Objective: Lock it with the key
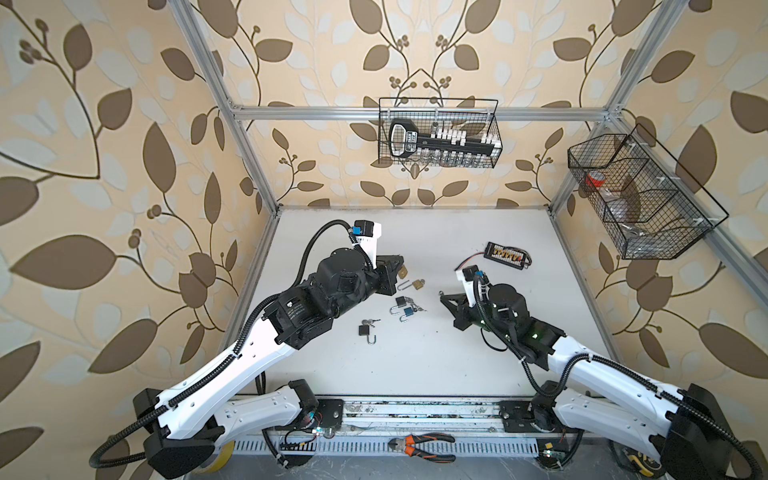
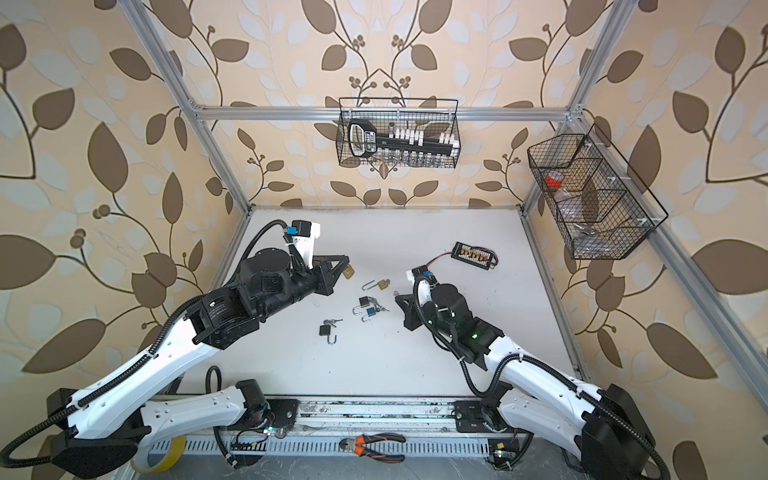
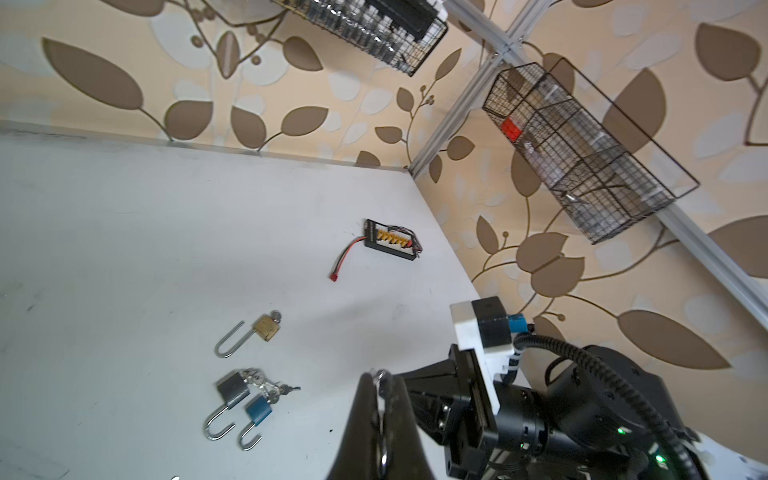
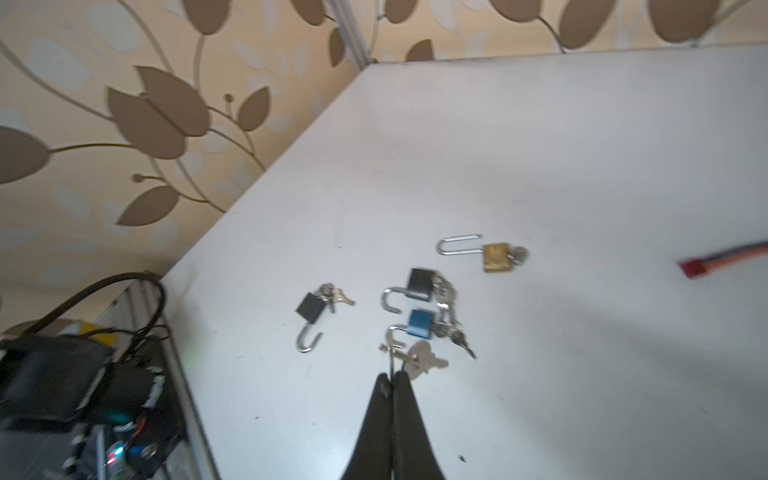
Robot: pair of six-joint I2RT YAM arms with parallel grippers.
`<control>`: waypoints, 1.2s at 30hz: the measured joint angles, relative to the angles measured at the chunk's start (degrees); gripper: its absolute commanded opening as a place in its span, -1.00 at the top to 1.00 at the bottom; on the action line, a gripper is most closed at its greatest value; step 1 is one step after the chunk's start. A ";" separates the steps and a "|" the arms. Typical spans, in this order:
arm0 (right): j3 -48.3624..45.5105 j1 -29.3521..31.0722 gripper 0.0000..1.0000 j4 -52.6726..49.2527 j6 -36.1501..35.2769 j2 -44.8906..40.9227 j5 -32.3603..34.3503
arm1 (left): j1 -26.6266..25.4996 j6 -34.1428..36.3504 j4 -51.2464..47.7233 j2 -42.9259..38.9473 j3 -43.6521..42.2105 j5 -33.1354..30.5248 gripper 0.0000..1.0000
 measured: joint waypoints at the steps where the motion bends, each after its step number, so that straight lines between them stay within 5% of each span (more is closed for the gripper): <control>1: -0.13 -1.79 1.00 -1.25 0.87 1.09 -0.07 | 0.50 -0.33 -0.81 0.35 -0.22 -0.44 1.00; 10: -0.31 -7.41 1.00 -8.41 2.64 13.46 -3.26 | 8.68 -5.05 -2.10 0.81 -7.76 4.85 1.00; 20: 2.29 -9.88 1.00 -8.59 2.49 25.33 -4.61 | 8.92 -5.92 -2.08 0.81 -7.80 8.55 1.00; 28: 2.99 -10.88 0.05 -8.87 3.54 24.72 -0.57 | 9.73 -6.27 -1.88 0.87 -7.80 10.78 1.00; 36: 2.89 -10.10 -0.26 -10.78 0.92 5.44 4.15 | 17.38 -9.79 5.77 1.11 -12.46 22.49 1.00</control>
